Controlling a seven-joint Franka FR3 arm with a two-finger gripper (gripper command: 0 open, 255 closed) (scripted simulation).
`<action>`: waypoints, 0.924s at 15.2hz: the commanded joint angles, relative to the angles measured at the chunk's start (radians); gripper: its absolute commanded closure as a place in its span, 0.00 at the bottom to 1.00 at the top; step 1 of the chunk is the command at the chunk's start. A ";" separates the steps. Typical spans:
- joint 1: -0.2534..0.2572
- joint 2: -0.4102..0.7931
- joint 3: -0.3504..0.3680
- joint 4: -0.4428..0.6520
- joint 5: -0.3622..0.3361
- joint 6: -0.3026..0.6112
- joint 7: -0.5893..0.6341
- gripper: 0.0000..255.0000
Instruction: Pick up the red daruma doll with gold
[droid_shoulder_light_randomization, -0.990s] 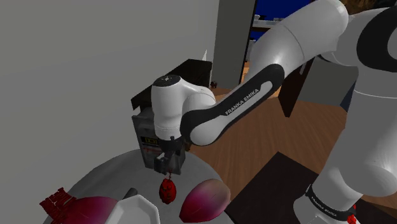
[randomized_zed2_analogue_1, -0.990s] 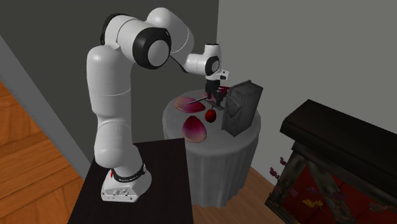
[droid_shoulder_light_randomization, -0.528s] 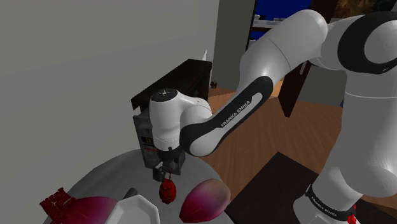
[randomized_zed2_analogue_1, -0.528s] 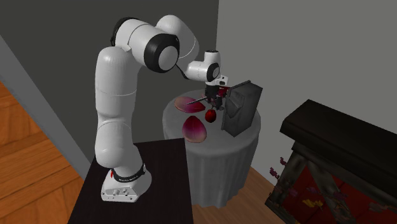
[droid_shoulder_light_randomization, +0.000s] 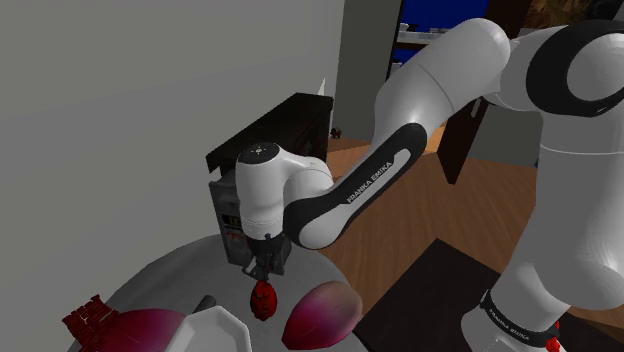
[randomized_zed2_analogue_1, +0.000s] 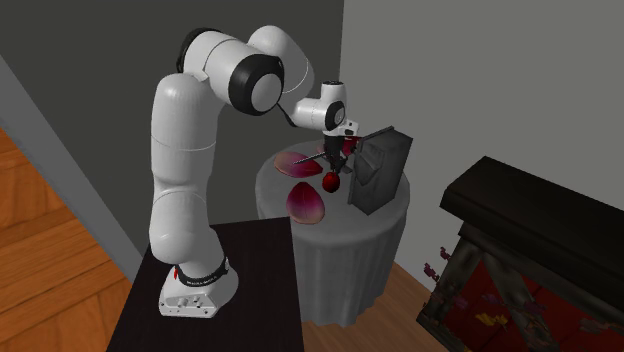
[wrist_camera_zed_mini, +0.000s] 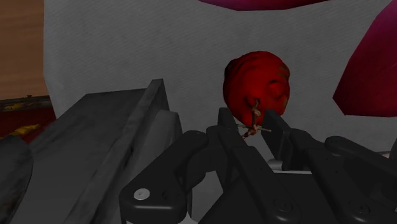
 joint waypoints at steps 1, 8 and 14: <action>-0.001 0.001 -0.001 0.000 0.000 -0.001 0.000 1.00; -0.010 -0.035 0.015 0.009 0.031 -0.039 -0.022 1.00; -0.025 -0.090 0.034 0.028 0.081 -0.102 -0.059 1.00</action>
